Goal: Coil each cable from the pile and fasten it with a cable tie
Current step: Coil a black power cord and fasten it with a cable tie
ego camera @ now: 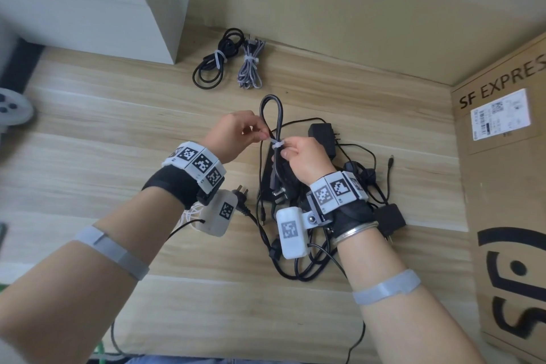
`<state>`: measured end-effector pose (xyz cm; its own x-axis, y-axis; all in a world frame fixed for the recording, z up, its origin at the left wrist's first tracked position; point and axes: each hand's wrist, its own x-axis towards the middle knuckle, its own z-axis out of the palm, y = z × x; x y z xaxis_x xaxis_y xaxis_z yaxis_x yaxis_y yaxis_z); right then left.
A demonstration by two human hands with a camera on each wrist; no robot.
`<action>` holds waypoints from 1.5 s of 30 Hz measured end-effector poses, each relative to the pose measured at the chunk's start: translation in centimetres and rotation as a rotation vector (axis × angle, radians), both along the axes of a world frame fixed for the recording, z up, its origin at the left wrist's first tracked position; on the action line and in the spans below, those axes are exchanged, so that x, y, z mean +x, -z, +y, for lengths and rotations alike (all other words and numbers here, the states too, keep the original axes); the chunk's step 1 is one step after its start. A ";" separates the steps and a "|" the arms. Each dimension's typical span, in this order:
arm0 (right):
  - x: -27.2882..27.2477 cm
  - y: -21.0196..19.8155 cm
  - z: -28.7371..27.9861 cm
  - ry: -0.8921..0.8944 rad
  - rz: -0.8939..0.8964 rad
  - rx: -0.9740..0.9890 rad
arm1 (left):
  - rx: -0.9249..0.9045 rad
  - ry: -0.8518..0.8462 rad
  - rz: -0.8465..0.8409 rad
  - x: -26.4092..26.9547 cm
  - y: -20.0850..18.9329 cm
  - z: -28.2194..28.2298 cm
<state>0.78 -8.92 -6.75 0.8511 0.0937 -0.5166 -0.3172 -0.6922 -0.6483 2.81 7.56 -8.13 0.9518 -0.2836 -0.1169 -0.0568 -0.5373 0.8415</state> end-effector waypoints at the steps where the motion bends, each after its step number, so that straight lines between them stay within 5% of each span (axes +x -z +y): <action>1: 0.0 0.0 0.0 -0.004 0.001 -0.007 | 0.018 0.002 -0.012 0.1 0.1 -0.1; 15: -0.2 -0.9 0.5 -0.078 0.003 -0.091 | 0.313 0.194 -0.148 1.0 -0.7 -0.8; 29: -0.5 -1.3 0.7 -0.130 0.000 -0.130 | 0.292 0.225 -0.086 0.7 -0.4 -1.5; 35: -0.2 -1.8 0.6 -0.026 -0.008 -0.028 | 0.021 -0.033 -0.045 0.6 0.5 -0.6; 45: -0.3 -1.9 0.9 -0.022 -0.024 0.001 | -0.338 -0.223 0.460 0.7 1.1 0.2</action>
